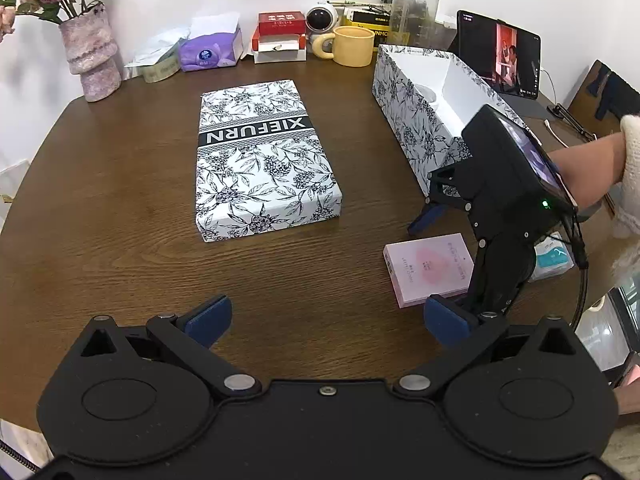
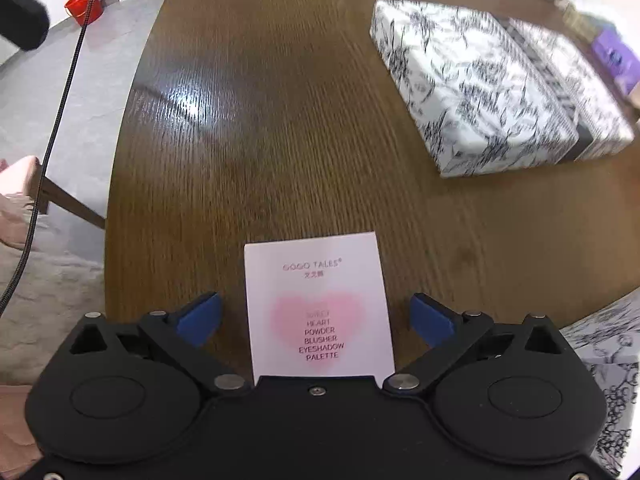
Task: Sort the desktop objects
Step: 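Close the right gripper on the pink palette box, then carry the pink box with the right gripper into the open box and release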
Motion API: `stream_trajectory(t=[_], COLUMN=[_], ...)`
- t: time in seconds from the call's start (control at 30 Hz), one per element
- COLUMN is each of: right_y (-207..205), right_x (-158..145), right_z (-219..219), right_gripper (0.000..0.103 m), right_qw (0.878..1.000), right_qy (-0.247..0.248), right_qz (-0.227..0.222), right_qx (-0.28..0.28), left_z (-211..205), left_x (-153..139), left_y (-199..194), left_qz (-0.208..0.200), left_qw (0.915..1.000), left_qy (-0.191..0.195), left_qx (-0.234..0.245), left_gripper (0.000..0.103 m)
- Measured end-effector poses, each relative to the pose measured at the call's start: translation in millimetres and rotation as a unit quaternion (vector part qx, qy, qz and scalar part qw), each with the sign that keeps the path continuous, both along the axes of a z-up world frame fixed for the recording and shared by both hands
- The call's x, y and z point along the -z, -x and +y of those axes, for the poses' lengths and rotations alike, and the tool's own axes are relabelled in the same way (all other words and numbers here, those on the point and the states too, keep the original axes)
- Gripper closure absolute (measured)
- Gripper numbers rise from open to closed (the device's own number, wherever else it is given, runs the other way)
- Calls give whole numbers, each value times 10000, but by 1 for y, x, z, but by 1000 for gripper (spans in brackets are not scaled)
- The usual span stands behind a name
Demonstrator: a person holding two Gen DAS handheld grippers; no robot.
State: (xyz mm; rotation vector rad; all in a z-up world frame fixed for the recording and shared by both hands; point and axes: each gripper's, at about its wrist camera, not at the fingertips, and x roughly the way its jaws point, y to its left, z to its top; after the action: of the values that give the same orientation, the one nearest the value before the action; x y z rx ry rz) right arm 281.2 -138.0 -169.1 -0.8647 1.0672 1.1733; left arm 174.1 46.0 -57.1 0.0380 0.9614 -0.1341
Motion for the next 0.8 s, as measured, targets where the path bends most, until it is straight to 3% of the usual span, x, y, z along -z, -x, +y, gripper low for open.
stream_trajectory(t=[0.2, 0.27, 0.33, 0.6, 0.8], right_y=[-1, -2, -1, 14, 32], right_x=[-4, -7, -14, -20, -65], right_z=[-3, -4, -3, -5, -9], right_gripper=[6, 13, 33, 34, 34], right_qw=[9997, 9996, 9996, 9989, 9997], right_qy=[236, 285, 285, 452, -158], right_qz=[77, 88, 69, 83, -72], right_qx=[-31, 30, 26, -119, -179], left_z=[1, 1, -1, -12, -32], left_x=[-2, -2, -3, -13, -37], left_y=[-2, -1, 1, 13, 25], left_qz=[-9, -14, -29, -128, -261], left_qw=[10000, 10000, 10000, 9998, 9993], left_qy=[43, 56, 10, 98, 143], left_qx=[58, 58, 56, 84, 219], left_gripper=[0, 0, 0, 0, 0])
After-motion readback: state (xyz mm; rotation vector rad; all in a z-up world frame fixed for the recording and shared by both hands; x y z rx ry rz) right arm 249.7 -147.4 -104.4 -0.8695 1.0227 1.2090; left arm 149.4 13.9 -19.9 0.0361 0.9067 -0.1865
